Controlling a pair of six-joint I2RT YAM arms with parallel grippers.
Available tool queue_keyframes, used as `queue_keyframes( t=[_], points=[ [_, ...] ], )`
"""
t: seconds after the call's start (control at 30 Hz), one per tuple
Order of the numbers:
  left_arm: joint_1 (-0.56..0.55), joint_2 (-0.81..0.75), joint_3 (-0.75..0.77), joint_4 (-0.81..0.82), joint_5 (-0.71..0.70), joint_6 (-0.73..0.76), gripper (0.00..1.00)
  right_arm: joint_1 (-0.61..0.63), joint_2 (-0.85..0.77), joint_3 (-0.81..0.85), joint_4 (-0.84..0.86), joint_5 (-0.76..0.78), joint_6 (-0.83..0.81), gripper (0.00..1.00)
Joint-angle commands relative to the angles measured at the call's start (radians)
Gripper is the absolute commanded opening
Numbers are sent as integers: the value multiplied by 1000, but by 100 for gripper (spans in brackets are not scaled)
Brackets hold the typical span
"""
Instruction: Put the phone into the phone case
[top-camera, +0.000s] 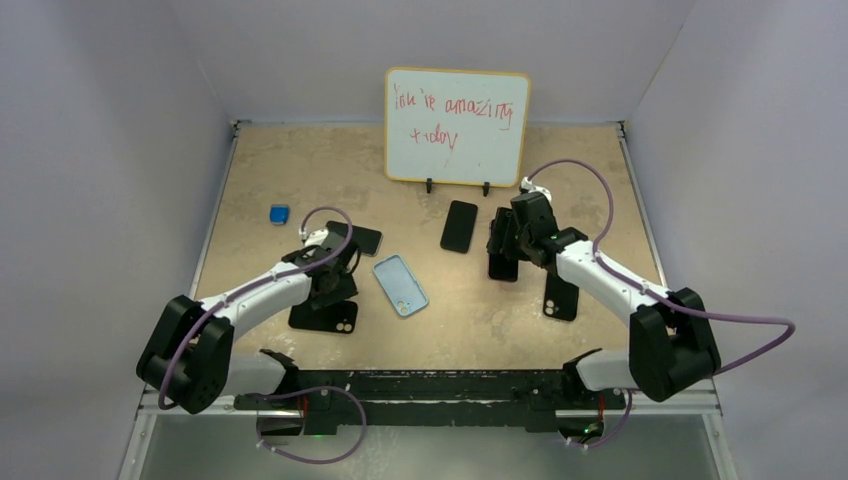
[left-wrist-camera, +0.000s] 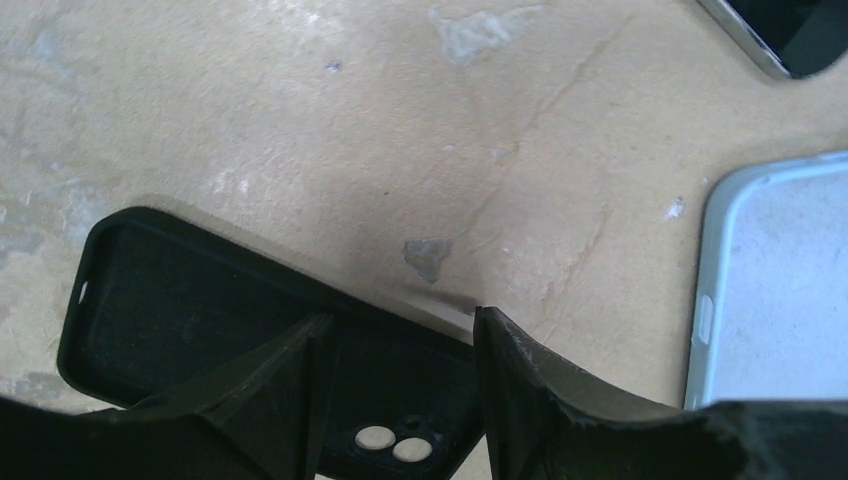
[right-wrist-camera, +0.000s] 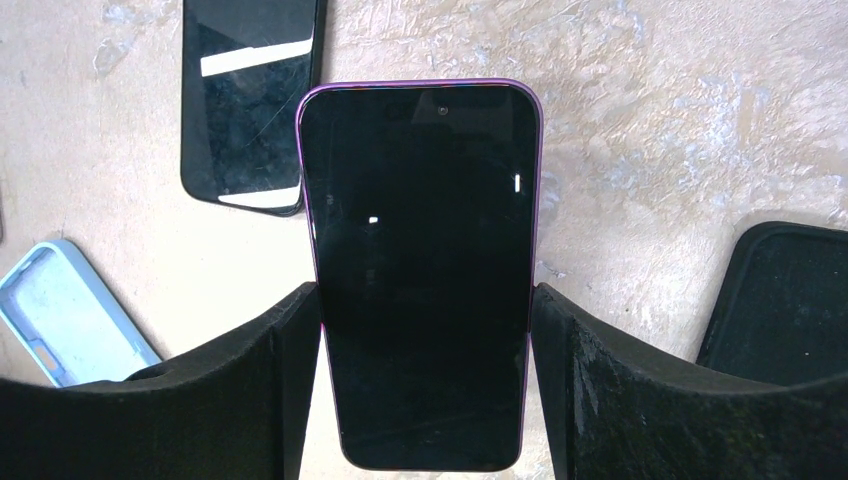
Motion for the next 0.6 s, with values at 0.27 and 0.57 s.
queue_keyframes(
  t=[0.27, 0.57],
  points=[
    [-2, -37, 241, 55, 488, 808, 51, 7, -69, -7, 45, -17, -26, 35],
    [-123, -30, 326, -63, 410, 1496, 50, 6, -87, -12, 44, -33, -58, 35]
  ],
)
